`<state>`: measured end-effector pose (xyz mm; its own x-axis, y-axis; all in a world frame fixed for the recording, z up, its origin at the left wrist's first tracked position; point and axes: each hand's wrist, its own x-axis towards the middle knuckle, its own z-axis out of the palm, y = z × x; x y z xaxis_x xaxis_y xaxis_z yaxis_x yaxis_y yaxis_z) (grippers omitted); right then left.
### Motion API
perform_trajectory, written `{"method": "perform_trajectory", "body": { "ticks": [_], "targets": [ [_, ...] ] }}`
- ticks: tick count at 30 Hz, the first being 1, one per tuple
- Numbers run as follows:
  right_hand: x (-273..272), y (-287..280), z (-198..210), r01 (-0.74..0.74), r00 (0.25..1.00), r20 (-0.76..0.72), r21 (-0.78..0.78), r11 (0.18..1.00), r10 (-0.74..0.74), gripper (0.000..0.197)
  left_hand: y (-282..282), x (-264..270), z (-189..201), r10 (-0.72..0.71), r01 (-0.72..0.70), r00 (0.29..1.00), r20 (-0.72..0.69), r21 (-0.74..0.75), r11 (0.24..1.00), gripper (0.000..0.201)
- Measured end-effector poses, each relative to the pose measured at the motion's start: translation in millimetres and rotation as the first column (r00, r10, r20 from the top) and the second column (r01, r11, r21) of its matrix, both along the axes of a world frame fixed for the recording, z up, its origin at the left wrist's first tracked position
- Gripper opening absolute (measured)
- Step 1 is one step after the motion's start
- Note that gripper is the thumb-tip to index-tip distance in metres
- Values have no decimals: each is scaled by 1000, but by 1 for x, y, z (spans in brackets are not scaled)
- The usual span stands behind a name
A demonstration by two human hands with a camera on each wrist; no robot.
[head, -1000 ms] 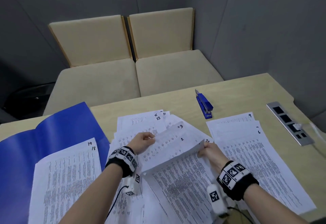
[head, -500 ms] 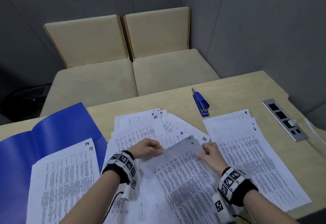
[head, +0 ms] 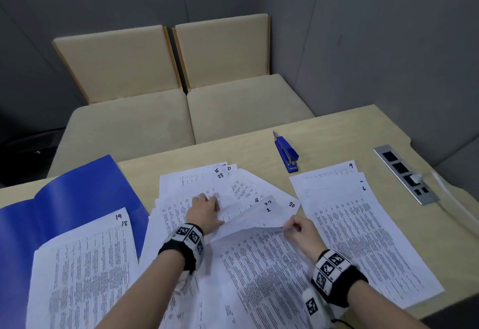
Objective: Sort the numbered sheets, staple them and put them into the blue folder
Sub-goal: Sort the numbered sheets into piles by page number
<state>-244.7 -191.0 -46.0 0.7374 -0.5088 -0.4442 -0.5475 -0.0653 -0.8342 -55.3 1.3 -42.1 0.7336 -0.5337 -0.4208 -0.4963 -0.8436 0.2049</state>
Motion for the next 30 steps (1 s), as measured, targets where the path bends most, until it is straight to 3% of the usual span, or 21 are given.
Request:
{"method": "perform_trajectory", "body": {
  "ticks": [3,7,9,12,16,18,26,30],
  "targets": [
    [-3,-1,-1,14,1000,-3,5,1000,-14,19,3,1,-1,-30,31,999,24,-68,997,18],
    [-5,-2,-3,28,1000,-8,19,999,-27,19,14,0,3,-19,-71,970,-243,-358,931,26],
    [-4,-4,-6,41,999,-29,14,999,-41,16,20,-2,7,-39,-119,937,-347,-422,899,27],
    [-2,-3,-8,28,997,-68,19,999,-27,13,27,-7,15,-60,-102,904,-424,-350,931,31],
    [4,2,-4,-51,996,-77,41,998,54,24,31,-15,22,-114,-8,904,-412,-283,959,12],
    [3,3,-1,-59,996,-56,76,995,63,28,34,-18,24,-95,-82,883,-460,-350,933,7],
    [-3,3,7,-96,995,50,218,971,87,11,41,-16,26,-94,-268,767,-634,-451,852,29],
    [-4,3,14,-122,991,68,135,983,114,23,33,-20,40,-69,-332,699,-711,-409,850,6]
  ]
}}
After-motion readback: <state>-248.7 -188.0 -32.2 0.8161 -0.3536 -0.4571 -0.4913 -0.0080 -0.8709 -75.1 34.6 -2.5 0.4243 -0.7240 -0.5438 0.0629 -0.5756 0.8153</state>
